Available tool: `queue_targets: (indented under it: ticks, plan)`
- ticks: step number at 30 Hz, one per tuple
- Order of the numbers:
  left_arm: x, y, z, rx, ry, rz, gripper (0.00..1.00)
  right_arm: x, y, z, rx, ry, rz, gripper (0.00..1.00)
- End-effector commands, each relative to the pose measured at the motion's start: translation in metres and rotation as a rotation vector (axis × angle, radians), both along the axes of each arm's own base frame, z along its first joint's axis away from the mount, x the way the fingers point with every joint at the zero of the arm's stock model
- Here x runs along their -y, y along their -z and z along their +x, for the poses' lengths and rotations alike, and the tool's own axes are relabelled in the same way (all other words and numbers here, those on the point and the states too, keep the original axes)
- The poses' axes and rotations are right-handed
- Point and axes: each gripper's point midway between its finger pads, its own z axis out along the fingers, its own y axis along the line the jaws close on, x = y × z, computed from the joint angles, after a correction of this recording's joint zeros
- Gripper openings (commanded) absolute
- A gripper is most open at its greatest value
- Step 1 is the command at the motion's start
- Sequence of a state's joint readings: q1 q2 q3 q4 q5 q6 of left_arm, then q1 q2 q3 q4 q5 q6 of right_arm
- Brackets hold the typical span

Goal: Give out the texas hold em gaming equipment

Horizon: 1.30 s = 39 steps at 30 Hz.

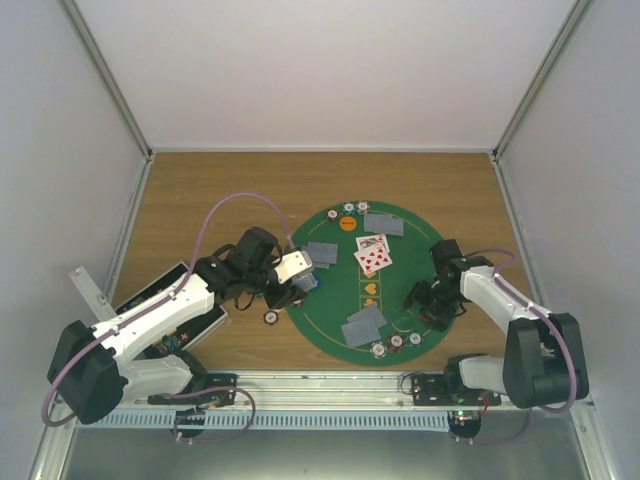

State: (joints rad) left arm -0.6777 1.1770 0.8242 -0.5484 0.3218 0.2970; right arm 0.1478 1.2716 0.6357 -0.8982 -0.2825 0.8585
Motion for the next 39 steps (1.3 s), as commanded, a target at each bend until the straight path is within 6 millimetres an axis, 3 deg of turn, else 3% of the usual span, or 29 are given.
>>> queue_targets:
  ticks: [1,15,20,23,25,31,39]
  plan:
    - [0.004,-0.01,0.005,0.037,-0.002,-0.043,0.53,0.002,0.005,0.007,0.014,0.014,-0.026,0.7]
    - [0.003,-0.01,0.005,0.035,-0.003,-0.038,0.53,0.01,0.0,0.059,0.167,0.088,-0.084,0.7]
    - [0.002,-0.011,0.005,0.036,-0.006,-0.034,0.53,0.02,-0.027,0.069,0.206,0.032,-0.152,0.73]
    - [0.002,-0.01,0.005,0.036,-0.007,-0.034,0.53,0.034,-0.045,0.064,0.214,0.029,-0.208,0.77]
    - [0.003,-0.011,0.005,0.037,-0.005,-0.039,0.53,0.043,-0.045,0.052,0.177,0.036,-0.235,0.8]
    - [0.003,-0.012,0.005,0.039,-0.005,-0.043,0.53,0.065,-0.028,0.028,0.079,0.085,-0.295,0.92]
    - [0.002,-0.013,0.005,0.042,-0.009,-0.039,0.53,0.06,0.0,0.023,0.021,0.071,-0.235,0.94]
